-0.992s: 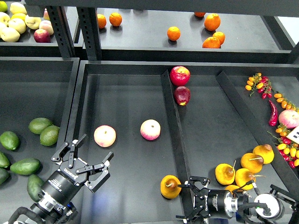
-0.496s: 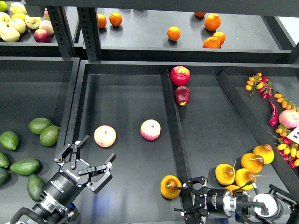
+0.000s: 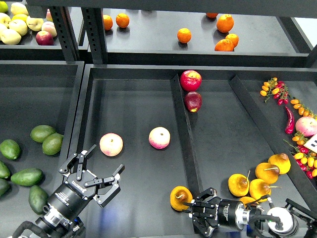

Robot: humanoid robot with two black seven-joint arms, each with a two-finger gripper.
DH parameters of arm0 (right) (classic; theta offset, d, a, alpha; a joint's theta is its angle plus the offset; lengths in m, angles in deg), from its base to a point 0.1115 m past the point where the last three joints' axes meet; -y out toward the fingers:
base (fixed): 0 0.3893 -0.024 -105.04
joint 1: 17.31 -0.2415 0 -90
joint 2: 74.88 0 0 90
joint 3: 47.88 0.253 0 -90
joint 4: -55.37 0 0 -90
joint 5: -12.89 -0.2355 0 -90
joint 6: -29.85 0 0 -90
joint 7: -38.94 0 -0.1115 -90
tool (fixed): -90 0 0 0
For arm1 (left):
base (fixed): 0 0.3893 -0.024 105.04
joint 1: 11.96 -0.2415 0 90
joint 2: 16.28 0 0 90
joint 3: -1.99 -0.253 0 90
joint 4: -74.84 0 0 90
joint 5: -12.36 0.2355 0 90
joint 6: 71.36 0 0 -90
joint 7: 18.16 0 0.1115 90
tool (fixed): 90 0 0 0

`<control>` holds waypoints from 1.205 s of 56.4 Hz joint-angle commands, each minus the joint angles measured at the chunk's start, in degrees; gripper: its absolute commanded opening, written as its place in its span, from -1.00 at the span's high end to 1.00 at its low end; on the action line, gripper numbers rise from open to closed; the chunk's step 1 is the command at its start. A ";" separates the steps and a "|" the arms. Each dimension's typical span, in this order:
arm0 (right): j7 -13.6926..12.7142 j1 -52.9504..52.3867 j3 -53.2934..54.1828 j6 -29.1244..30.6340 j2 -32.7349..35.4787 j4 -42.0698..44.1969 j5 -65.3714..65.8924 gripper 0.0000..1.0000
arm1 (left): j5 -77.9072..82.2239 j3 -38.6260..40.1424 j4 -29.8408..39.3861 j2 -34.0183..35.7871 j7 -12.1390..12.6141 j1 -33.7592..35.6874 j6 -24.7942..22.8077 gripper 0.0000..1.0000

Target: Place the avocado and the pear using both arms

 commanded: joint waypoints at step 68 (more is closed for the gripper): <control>0.00 -0.98 -0.59 -7.38 -2.46 -1.78 0.60 -0.99 | 0.40 -0.26 0.00 0.00 0.00 -0.09 0.00 -0.97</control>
